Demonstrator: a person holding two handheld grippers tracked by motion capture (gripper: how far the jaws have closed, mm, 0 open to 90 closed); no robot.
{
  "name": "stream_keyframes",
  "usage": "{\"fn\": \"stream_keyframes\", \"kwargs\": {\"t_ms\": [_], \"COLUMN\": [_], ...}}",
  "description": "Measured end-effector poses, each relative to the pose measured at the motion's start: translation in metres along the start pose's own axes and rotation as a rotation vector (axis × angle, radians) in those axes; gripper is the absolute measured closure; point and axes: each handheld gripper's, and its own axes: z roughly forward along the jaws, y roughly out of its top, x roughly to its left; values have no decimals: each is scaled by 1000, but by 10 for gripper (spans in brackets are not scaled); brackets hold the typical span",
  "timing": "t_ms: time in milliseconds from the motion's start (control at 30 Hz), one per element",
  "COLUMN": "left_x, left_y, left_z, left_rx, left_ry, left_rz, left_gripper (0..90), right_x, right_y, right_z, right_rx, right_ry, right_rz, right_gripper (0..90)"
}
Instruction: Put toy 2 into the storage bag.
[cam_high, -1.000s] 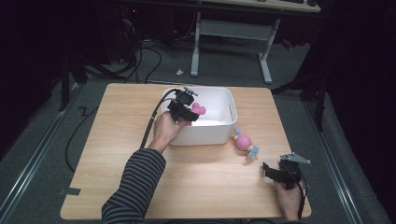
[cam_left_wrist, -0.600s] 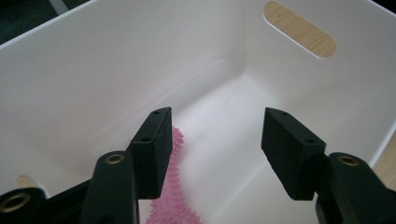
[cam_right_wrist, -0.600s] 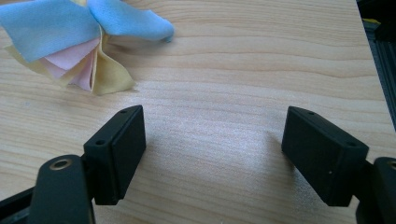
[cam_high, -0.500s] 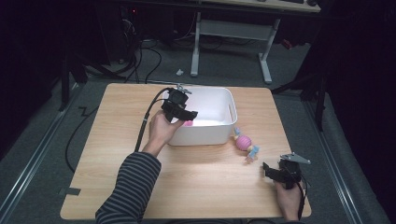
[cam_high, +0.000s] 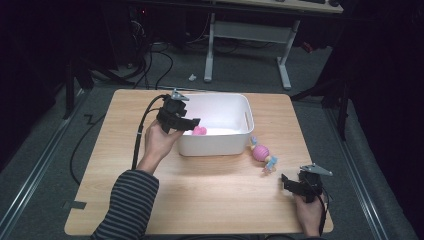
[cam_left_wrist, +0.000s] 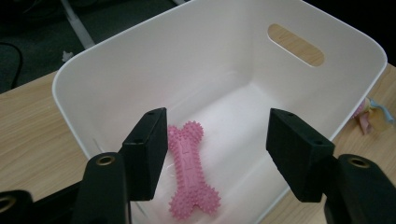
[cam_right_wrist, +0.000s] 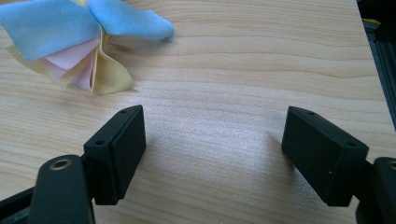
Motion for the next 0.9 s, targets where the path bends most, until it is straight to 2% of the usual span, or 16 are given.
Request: {"fn": "stream_keyframes", "kwargs": {"t_ms": [333,667,900], "left_x": [5,13,12], "left_y": [-11,-27,-39], "left_z": [-20,-37,-48], "left_rx": [-44,-64,-93], "left_ry": [14,24,24], "left_rz": [-11,-34,-42], "left_gripper": [379,369,362], "right_x": [0,0,0], "right_y": [0,0,0], "right_z": [0,0,0], "right_rx": [-1,-1,0], "right_ry": [0,1,0], "right_rz": [-2,-2,2], "right_gripper": [220,220,220]}}
